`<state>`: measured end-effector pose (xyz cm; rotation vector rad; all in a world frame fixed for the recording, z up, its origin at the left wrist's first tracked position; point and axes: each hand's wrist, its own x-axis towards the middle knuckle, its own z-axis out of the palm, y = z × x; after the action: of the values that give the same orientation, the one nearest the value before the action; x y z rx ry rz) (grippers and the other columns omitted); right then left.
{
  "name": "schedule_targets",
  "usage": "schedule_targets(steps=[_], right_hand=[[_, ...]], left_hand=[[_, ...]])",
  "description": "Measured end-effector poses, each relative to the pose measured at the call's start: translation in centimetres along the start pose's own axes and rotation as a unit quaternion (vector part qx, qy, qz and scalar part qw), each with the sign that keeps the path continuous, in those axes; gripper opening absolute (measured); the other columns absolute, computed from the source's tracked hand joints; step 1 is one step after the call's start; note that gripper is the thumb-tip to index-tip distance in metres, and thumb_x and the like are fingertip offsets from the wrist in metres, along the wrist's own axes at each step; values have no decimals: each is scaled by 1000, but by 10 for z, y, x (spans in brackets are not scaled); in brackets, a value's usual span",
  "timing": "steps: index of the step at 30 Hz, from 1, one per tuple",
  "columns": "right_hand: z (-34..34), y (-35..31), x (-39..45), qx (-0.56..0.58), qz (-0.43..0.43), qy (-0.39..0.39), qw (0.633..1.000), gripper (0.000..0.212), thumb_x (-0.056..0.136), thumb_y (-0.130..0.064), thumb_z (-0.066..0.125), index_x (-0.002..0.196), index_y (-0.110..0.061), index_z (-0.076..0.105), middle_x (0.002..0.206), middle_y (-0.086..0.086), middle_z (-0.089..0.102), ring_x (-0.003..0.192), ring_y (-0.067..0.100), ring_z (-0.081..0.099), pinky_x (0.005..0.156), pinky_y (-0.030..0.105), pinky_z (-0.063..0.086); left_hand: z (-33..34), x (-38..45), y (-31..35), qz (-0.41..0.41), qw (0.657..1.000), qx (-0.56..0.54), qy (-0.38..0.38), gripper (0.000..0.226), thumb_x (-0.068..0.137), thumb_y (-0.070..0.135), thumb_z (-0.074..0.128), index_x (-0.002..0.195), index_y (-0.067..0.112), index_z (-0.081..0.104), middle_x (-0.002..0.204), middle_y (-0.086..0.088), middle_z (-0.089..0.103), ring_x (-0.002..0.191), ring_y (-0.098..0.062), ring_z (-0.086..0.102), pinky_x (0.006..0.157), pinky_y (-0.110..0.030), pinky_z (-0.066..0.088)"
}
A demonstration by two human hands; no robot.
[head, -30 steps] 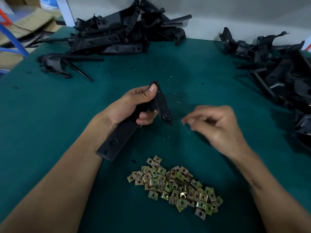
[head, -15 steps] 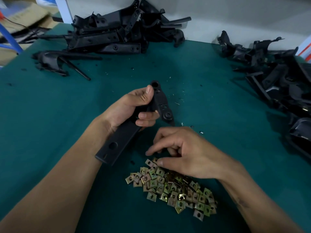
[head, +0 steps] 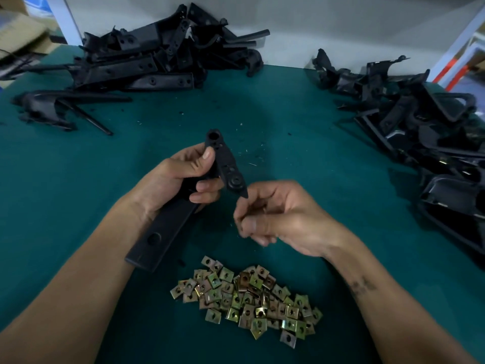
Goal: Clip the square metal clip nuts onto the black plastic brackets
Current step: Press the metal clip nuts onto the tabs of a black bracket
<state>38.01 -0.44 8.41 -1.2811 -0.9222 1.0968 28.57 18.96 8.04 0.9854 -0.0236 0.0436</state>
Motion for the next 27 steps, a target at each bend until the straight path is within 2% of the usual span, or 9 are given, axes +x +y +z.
schedule_targets(steps=[2, 5, 8, 10, 16, 20, 22, 25, 27], right_hand=[[-10, 1, 2, 83, -29, 51, 995, 15, 82, 7, 66, 93, -1, 69, 72, 13, 64, 54, 18, 53, 47, 22, 39], [-17, 3, 6, 160, -63, 114, 978, 20, 77, 0, 71, 96, -2, 74, 76, 13, 66, 61, 20, 61, 55, 25, 48], [-16, 3, 10, 206, -85, 142, 964, 15, 80, 5, 66, 91, -4, 71, 79, 12, 66, 67, 17, 63, 60, 23, 53], [-16, 3, 11, 227, -87, 144, 959, 13, 83, 6, 62, 90, -4, 65, 81, 13, 65, 68, 17, 63, 61, 23, 54], [-15, 0, 11, 231, -90, 153, 957, 13, 80, -1, 68, 90, -6, 61, 83, 15, 71, 68, 21, 68, 67, 24, 58], [-16, -1, 11, 245, -97, 187, 946, 14, 82, 4, 63, 84, -8, 57, 81, 16, 71, 64, 21, 68, 59, 19, 56], [-17, -2, 11, 254, -100, 195, 942, 14, 82, 4, 65, 88, -7, 61, 80, 16, 72, 63, 20, 68, 59, 18, 56], [-19, -3, 10, 288, -105, 180, 935, 27, 83, 1, 66, 108, -7, 72, 85, 15, 73, 69, 19, 70, 64, 17, 58], [-19, -4, 10, 309, -109, 174, 929, 29, 85, 0, 63, 110, -10, 76, 90, 13, 73, 75, 18, 71, 68, 17, 58]], left_hand=[[1, 1, -1, 3, 1000, 3, -6, 33, 95, 19, 38, 75, 17, 63, 62, 6, 56, 44, -1, 39, 40, -15, 23], [0, 3, -4, 12, 999, 36, -32, 18, 94, 24, 52, 86, 7, 52, 62, 6, 57, 45, -1, 40, 42, -15, 26], [-5, 7, -6, 1, 997, 59, -54, 44, 82, 33, 76, 91, 4, 45, 64, -2, 53, 44, -5, 40, 42, -18, 29], [-8, 10, -8, -7, 995, 82, -62, 48, 78, 34, 82, 91, 3, 48, 69, -8, 53, 44, -7, 41, 41, -18, 33], [-7, 13, -11, -26, 990, 114, -73, 39, 79, 31, 82, 94, 5, 58, 82, -14, 48, 46, -10, 40, 41, -20, 35], [-9, 13, -12, -28, 991, 106, -71, 38, 78, 29, 83, 94, 6, 57, 84, -14, 46, 46, -10, 41, 41, -20, 36], [-9, 13, -13, -28, 991, 105, -72, 34, 79, 30, 82, 93, 8, 60, 80, -13, 50, 46, -10, 41, 41, -20, 36], [-10, 12, -13, -24, 991, 103, -82, 26, 82, 29, 80, 92, 13, 62, 78, -4, 58, 48, -9, 41, 41, -19, 36], [-10, 12, -13, -24, 991, 104, -85, 27, 83, 29, 79, 94, 12, 62, 79, -3, 60, 48, -9, 42, 42, -19, 35]])
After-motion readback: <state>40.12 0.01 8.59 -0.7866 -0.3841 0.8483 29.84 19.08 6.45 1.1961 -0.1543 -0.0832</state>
